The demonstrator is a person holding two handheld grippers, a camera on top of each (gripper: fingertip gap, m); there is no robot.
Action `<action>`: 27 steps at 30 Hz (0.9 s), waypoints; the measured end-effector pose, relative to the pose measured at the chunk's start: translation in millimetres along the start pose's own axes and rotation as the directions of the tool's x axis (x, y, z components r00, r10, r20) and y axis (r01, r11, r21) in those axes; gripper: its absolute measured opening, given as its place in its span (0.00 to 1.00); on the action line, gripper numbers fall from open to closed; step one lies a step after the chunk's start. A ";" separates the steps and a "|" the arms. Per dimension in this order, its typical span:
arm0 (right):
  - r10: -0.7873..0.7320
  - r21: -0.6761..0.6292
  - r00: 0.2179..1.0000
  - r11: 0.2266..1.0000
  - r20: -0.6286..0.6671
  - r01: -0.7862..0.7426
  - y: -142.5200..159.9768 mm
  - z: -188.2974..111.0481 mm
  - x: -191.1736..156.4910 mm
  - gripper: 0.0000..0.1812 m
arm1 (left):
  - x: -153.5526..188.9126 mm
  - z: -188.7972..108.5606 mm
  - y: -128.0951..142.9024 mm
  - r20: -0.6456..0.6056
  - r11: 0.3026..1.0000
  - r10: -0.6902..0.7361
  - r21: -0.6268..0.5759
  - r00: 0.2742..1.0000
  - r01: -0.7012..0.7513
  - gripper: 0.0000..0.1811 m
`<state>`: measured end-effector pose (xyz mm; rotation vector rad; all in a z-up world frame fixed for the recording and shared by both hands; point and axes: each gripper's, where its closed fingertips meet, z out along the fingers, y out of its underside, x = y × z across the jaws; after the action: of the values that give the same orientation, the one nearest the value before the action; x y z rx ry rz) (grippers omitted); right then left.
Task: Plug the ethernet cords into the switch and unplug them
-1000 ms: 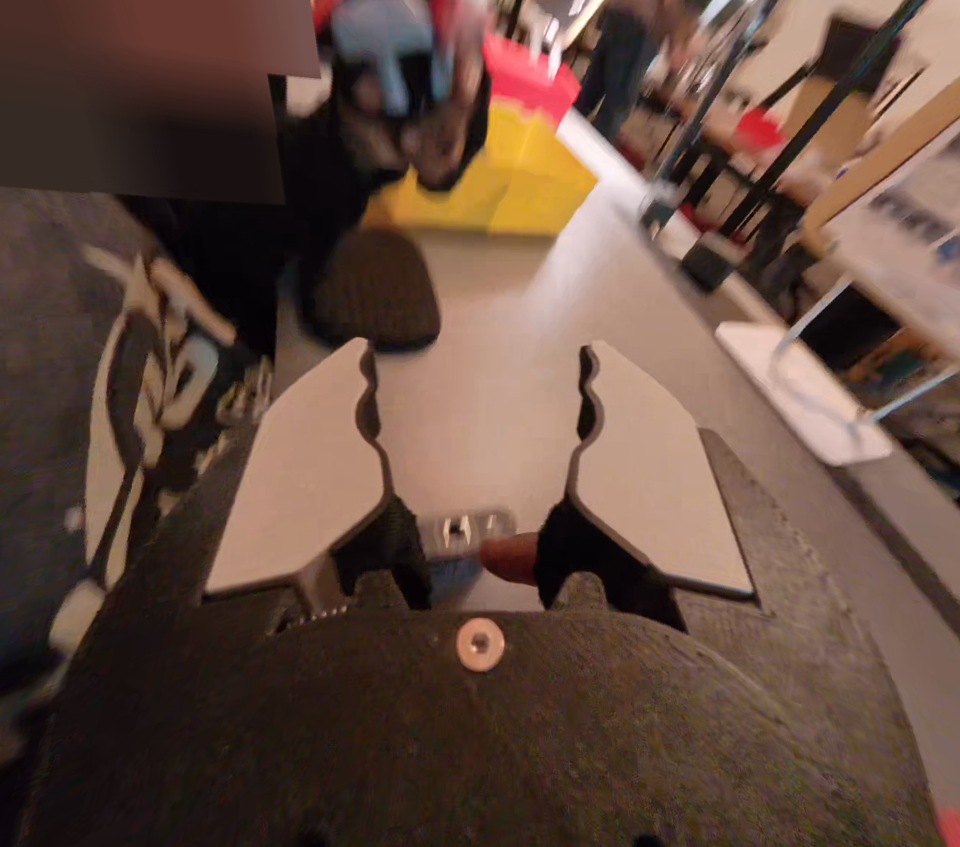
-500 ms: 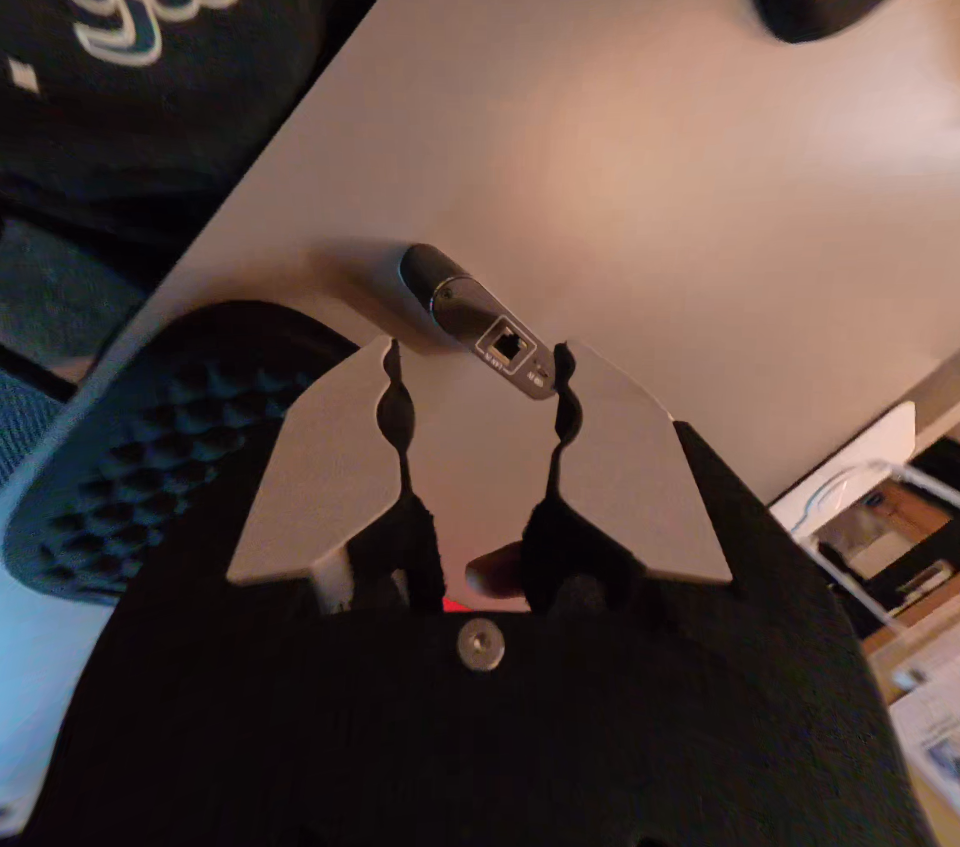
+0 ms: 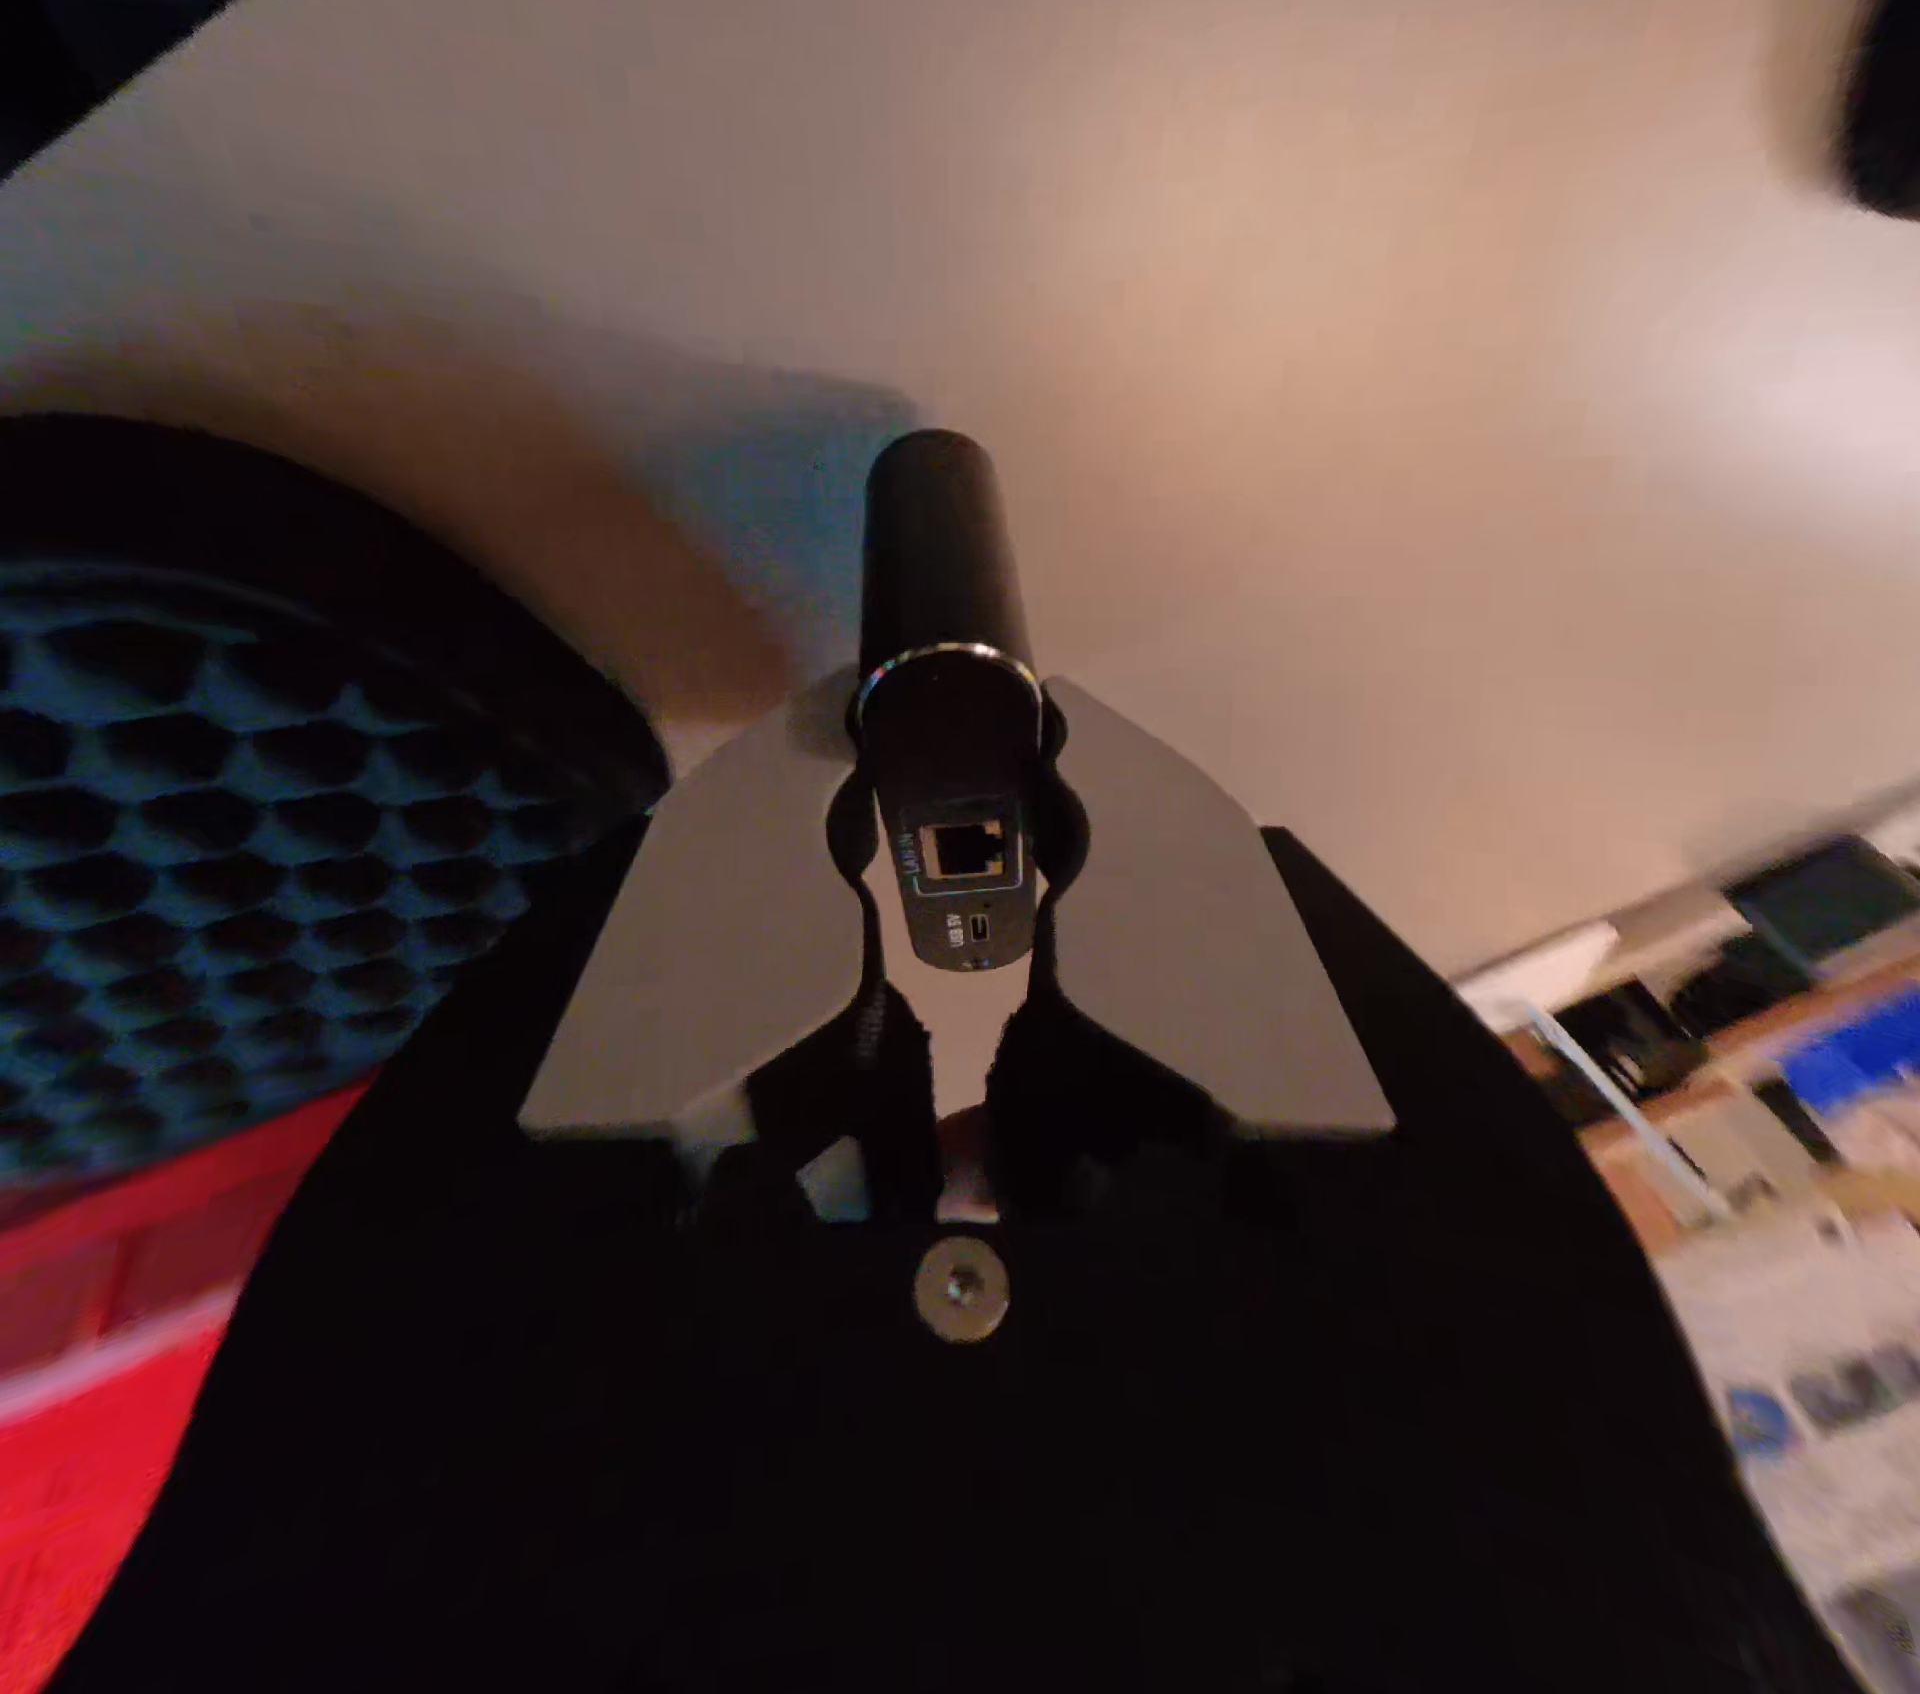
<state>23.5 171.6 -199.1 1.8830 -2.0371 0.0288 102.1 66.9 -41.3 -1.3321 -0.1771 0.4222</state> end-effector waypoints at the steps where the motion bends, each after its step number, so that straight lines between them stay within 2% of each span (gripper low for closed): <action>1: 0.047 0.027 0.994 0.999 -0.102 -0.044 1.0 -7.6 12.1 0.14 | -0.4 -0.1 -0.5 0.002 1.000 -0.004 0.004 1.000 0.004 0.07; 2: 0.118 0.066 0.965 0.992 -0.234 -0.105 3.3 -20.0 28.6 0.14 | -0.1 -0.1 -1.2 0.000 1.000 -0.008 0.008 1.000 0.008 0.07; 3: 0.198 0.120 0.903 0.979 -0.382 -0.164 6.7 -38.0 46.3 0.14 | 0.5 0.0 -2.0 -0.005 1.000 -0.011 0.013 1.000 0.011 0.08; 4: 0.278 0.195 0.801 0.959 -0.530 -0.204 9.8 -61.6 62.2 0.14 | 1.6 0.4 -2.5 -0.012 1.000 -0.015 0.017 1.000 0.015 0.06; 6: 0.421 0.377 0.525 0.906 -0.740 -0.194 8.9 -114.6 78.3 0.14 | 4.2 2.7 -1.9 -0.031 0.999 -0.041 0.017 0.999 0.041 0.07; 8: 0.448 0.441 0.290 0.893 -0.846 -0.095 -2.1 -150.8 74.5 0.14 | 9.1 7.8 2.3 -0.060 0.997 -0.079 0.000 0.995 0.079 0.06; 10: 0.404 0.400 0.149 0.915 -0.903 -0.056 -13.1 -160.3 66.4 0.14 | 16.8 15.1 10.1 -0.096 0.993 -0.113 -0.037 0.989 0.110 0.05; 11: 0.392 0.389 0.111 0.920 -0.913 -0.055 -17.6 -158.7 63.4 0.14 | 21.3 18.7 14.7 -0.113 0.991 -0.125 -0.057 0.986 0.119 0.00; 12: 0.394 0.392 0.102 0.919 -0.913 -0.046 -23.4 -154.4 62.0 0.14 | 26.1 22.2 19.2 -0.131 0.990 -0.130 -0.075 0.983 0.121 0.02; 14: 0.369 0.367 0.162 0.929 -0.915 -0.038 -33.0 -140.1 60.5 0.14 | 34.7 27.7 27.4 -0.160 0.989 -0.118 -0.111 0.980 0.101 0.08; 17: 0.357 0.356 0.145 0.934 -0.923 -0.038 -31.9 -136.6 57.5 0.14 | 38.9 31.1 35.2 -0.166 0.987 -0.093 -0.145 0.982 0.069 0.08; 22: 0.294 0.284 0.201 0.956 -0.934 -0.079 -29.0 -121.4 55.5 0.14 | 32.9 31.0 42.9 -0.121 0.982 -0.056 -0.184 0.991 0.034 0.08; 27: 0.241 0.230 0.219 0.970 -0.946 -0.071 -35.0 -118.6 56.0 0.14 | 38.5 33.1 47.1 -0.145 0.979 -0.058 -0.200 0.988 0.028 0.08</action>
<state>84.7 144.7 -80.9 1.0761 -1.2239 1.1581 116.0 120.2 -83.4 -1.5471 -0.1243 0.2707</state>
